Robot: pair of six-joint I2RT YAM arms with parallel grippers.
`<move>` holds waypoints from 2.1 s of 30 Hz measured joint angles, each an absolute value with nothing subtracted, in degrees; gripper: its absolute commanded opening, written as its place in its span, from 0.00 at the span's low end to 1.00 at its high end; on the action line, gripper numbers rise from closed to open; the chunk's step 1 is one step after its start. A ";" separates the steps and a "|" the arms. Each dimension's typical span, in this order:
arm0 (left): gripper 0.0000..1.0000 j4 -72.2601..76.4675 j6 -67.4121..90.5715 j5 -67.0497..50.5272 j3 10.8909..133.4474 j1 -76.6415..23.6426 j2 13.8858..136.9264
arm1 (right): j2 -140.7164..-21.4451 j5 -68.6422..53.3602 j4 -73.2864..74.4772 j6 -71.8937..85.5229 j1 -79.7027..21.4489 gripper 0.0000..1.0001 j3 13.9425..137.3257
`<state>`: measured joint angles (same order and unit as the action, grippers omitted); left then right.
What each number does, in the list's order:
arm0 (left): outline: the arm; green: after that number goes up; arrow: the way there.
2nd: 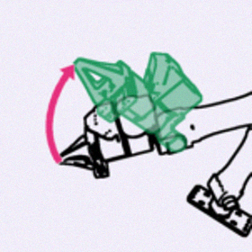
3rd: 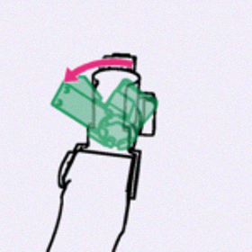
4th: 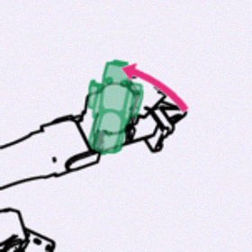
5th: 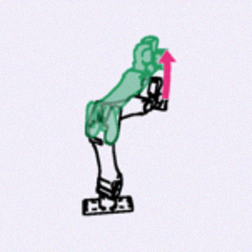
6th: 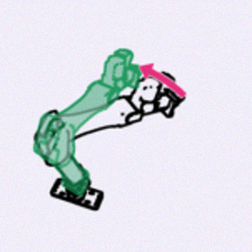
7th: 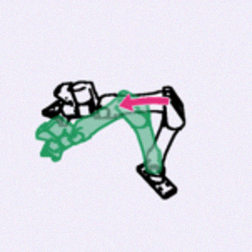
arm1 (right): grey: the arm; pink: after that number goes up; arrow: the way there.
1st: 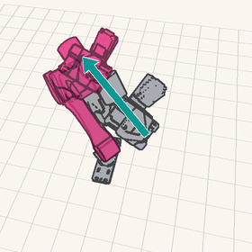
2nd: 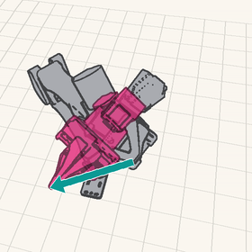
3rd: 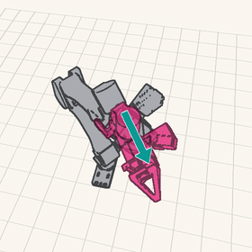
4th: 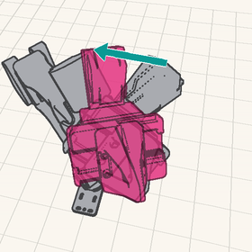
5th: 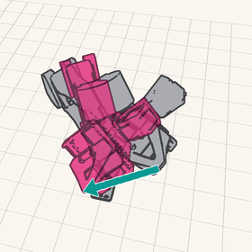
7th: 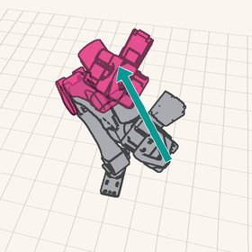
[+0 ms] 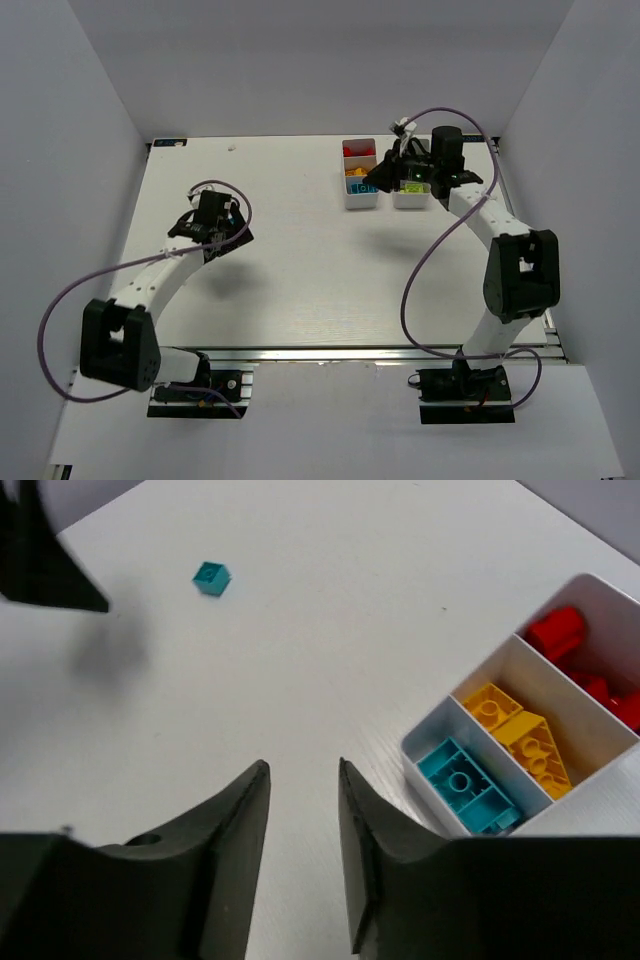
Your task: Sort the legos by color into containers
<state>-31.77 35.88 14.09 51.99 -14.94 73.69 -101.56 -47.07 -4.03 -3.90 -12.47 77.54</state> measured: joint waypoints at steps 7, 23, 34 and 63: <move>0.93 -33.30 36.88 14.17 60.99 -10.11 90.04 | -93.36 -52.93 -3.99 -11.14 -12.67 0.50 69.78; 0.72 -31.42 36.42 16.38 80.16 -7.92 115.35 | -89.25 -54.24 -4.99 -9.82 -8.64 0.52 65.12; 0.21 -30.85 36.23 15.97 80.49 -7.64 115.61 | -87.68 -54.37 -4.89 -8.99 -6.00 0.52 64.66; 0.20 -10.76 34.30 6.28 116.53 -37.82 133.97 | -78.15 -52.23 -2.81 -10.83 1.43 0.51 59.24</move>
